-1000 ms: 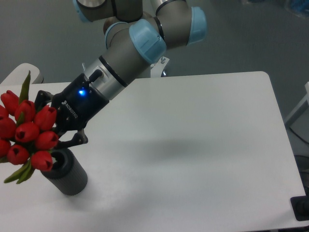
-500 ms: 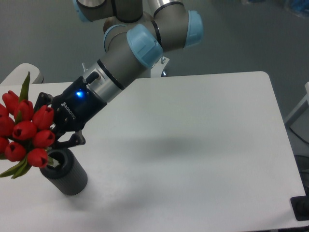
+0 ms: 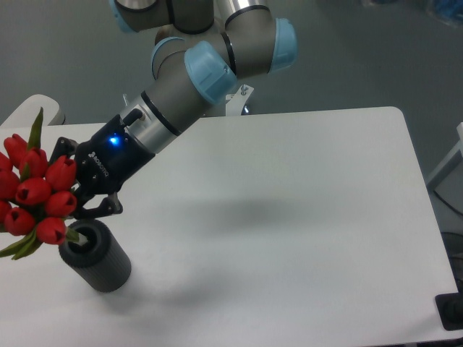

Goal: Insert the flowers into the vase
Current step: 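Push the tulip bunch further down into the vase, straightening it upright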

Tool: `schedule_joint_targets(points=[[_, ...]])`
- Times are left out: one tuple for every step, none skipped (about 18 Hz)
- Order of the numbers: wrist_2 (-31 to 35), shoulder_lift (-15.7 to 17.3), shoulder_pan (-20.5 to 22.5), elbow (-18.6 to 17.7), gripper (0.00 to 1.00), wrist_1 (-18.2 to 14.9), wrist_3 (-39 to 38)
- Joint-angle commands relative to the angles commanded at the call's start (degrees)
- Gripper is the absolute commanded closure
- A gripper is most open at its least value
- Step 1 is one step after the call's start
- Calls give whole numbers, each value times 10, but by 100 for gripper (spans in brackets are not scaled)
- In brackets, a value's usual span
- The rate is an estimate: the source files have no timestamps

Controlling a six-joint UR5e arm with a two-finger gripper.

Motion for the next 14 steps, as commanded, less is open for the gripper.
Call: schedule_joint_targets(points=[[1,0,0,-5,69,0,9],[0,0,0,-11,69,0,13],[0,0,0,-12,69,0,19],[1,0,0,-13,69,0,23],[1,0,0,-17,69,0,32],[2,0,0,-22,69,0,43],[2,0,0,-32,69,0,56],[2,0,0,-41,69,0,67],[2,1,0,-47,69,1,73],[2,1,0,-52,69,0,84],[2,0,0,-57,68,1,92],[2,-1,0,-64,68,1,103],[3,-2,0,-68,68,1,112],[3,-3,-1,-69,68,0,115]])
